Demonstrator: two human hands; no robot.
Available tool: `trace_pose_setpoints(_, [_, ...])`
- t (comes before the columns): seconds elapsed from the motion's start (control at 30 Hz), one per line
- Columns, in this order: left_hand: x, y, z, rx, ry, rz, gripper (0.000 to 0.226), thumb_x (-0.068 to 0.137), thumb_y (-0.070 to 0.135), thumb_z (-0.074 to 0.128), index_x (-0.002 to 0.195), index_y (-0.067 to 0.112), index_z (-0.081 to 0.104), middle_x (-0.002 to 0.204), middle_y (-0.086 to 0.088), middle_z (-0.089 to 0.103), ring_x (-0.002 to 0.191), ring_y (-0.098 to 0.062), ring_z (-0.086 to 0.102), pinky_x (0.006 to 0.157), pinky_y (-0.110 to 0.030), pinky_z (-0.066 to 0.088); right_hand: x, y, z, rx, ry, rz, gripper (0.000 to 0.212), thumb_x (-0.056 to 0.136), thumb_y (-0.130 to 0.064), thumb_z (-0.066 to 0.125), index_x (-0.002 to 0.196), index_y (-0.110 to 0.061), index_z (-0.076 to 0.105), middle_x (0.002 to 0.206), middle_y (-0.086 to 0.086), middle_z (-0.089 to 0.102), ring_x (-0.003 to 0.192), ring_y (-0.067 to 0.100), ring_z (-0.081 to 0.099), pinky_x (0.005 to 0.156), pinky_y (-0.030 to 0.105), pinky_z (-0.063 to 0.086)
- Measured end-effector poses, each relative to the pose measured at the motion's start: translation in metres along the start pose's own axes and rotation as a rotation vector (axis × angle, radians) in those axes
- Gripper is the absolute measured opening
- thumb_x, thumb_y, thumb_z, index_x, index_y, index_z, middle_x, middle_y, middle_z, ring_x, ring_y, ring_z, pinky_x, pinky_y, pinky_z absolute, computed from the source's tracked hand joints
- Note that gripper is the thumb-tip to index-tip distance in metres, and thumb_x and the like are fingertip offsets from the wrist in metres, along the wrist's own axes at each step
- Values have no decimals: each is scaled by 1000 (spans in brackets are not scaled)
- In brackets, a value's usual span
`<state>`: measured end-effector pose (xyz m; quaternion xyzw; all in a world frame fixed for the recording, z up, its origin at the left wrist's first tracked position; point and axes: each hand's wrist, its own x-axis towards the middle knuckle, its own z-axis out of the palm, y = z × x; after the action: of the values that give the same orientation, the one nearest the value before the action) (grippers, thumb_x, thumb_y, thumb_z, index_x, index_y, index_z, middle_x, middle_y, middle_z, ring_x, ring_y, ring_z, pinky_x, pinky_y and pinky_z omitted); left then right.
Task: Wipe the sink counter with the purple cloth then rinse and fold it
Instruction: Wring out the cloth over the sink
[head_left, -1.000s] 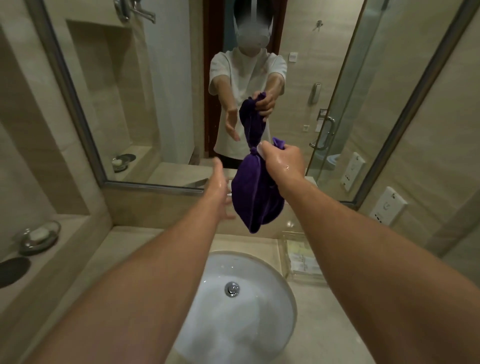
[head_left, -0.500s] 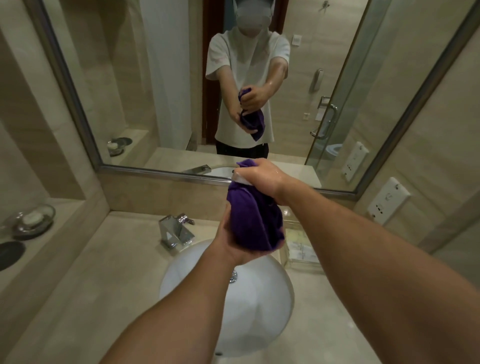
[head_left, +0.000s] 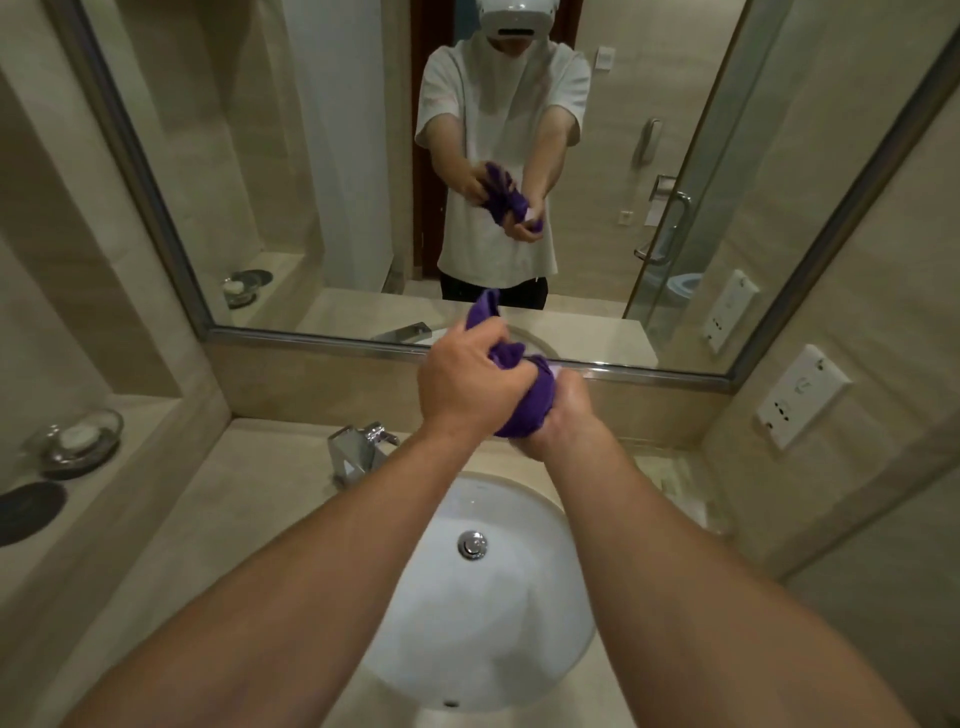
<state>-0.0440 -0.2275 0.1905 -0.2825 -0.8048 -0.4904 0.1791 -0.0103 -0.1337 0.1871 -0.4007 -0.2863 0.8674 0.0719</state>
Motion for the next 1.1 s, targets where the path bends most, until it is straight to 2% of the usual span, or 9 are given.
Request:
trace_pose_setpoints(0.13, [1, -13, 1, 164, -167, 572, 15, 69, 26, 70, 65, 21, 56, 71, 10, 45, 57, -11, 40, 54, -20, 30, 6, 6, -8, -152, 131, 116, 26, 95, -27, 50, 81, -9, 62, 67, 6, 67, 65, 25, 65, 69, 31, 57])
trace_pose_setpoints(0.27, [2, -26, 7, 225, -272, 648, 17, 66, 26, 71, 65, 21, 55, 75, 10, 43, 56, -13, 36, 50, -22, 31, 14, 9, -12, -257, 134, 84, 29, 97, -21, 45, 75, -9, 60, 65, 7, 66, 62, 25, 65, 81, 31, 57])
trace_pose_setpoints(0.37, [2, -38, 11, 177, -347, 384, 15, 76, 33, 67, 79, 25, 55, 80, 10, 49, 65, -18, 52, 57, -34, 49, 15, 6, -6, -269, 111, 26, 36, 101, -23, 39, 78, -9, 62, 54, 6, 67, 42, 21, 65, 41, 25, 54])
trace_pose_setpoints(0.57, [14, -35, 16, -90, -265, -454, 84, 82, 38, 75, 149, 32, 24, 108, 13, 48, 91, -11, 52, 78, -33, 50, 34, 6, 1, -322, 373, -474, 34, 83, -42, 69, 110, -23, 63, 102, 4, 70, 87, 26, 69, 78, 47, 60])
trace_pose_setpoints(0.7, [29, -36, 20, -312, -142, -733, 40, 75, 42, 77, 107, 22, 66, 101, 0, 72, 87, -19, 67, 84, -41, 58, 13, 13, 17, -480, 257, -623, 47, 75, -71, 63, 106, -36, 55, 102, -6, 62, 90, 18, 64, 79, 41, 58])
trace_pose_setpoints(0.77, [31, -30, 13, -546, -120, -904, 38, 78, 55, 69, 89, 19, 72, 89, -4, 75, 84, -24, 71, 84, -47, 59, 12, 12, 17, -591, 259, -653, 42, 69, -55, 78, 97, -37, 53, 100, -5, 63, 86, 17, 65, 75, 39, 59])
trace_pose_setpoints(0.9, [36, -37, 2, -985, -239, -1183, 71, 91, 72, 37, 103, 12, 74, 100, -15, 75, 97, -36, 69, 89, -54, 53, 14, -7, 12, -675, 323, -775, 20, 84, -19, 72, 98, -23, 58, 92, -2, 64, 76, 15, 61, 55, 23, 44])
trace_pose_setpoints(1.0, [28, -48, 3, -1166, -240, -1279, 52, 99, 53, 39, 114, 12, 68, 114, -17, 71, 106, -39, 64, 97, -57, 47, 10, -13, 18, -846, 294, -979, 16, 85, -17, 69, 93, -24, 58, 85, -6, 60, 76, 12, 59, 54, 19, 41])
trace_pose_setpoints(1.1, [17, -47, 6, -1293, -248, -1343, 26, 95, 14, 46, 98, 0, 68, 95, -20, 71, 87, -33, 68, 85, -44, 57, 8, -13, 28, -1191, 181, -1226, 18, 82, -16, 71, 89, -25, 56, 91, -4, 57, 80, 11, 55, 64, 23, 47])
